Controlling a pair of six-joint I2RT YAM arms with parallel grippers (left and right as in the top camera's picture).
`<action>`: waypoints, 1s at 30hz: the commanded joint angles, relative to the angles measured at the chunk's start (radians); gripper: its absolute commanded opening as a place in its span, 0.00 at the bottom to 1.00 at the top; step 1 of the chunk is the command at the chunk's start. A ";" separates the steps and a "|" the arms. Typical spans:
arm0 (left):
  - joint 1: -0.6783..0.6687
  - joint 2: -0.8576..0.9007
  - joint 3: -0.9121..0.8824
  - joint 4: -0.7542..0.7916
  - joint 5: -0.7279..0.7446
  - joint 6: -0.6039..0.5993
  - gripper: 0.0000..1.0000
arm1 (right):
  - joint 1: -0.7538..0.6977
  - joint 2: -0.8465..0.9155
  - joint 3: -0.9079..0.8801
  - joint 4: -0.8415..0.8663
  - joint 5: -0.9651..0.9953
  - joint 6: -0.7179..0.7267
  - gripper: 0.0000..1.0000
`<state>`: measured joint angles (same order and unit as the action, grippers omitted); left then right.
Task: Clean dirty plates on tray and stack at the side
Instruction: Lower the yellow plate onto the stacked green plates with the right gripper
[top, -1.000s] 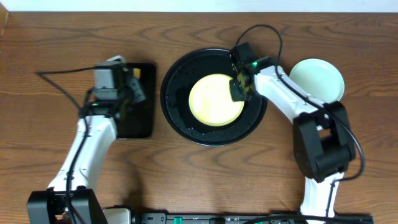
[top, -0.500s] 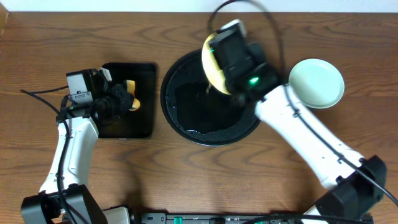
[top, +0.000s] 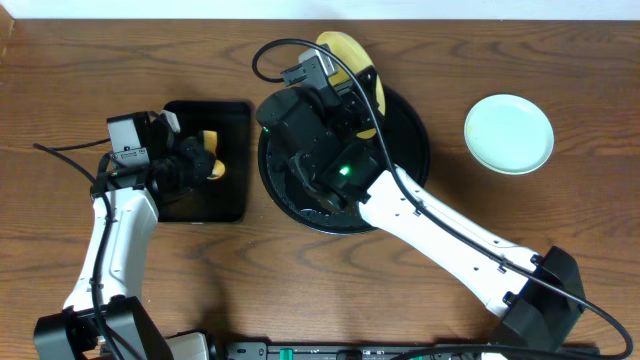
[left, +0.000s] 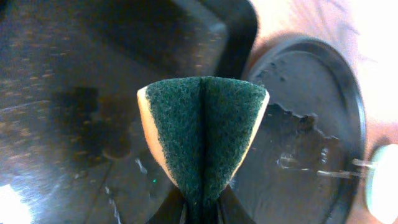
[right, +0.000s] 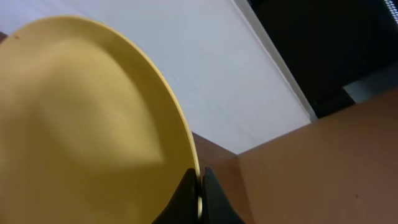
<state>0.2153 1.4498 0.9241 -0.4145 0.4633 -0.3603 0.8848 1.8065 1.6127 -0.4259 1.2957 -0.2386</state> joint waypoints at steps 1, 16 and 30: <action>0.004 -0.006 -0.009 -0.004 -0.109 0.030 0.08 | -0.008 0.006 0.003 0.003 0.061 0.014 0.01; 0.002 0.000 -0.025 0.012 -0.246 0.121 0.08 | -0.427 -0.004 0.003 -0.306 -1.065 0.426 0.01; 0.002 0.119 -0.025 0.056 -0.248 0.120 0.08 | -1.088 0.008 0.003 -0.431 -1.329 0.486 0.01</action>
<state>0.2153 1.5635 0.9089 -0.3698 0.2287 -0.2573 -0.1188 1.8076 1.6119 -0.8425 -0.0082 0.2199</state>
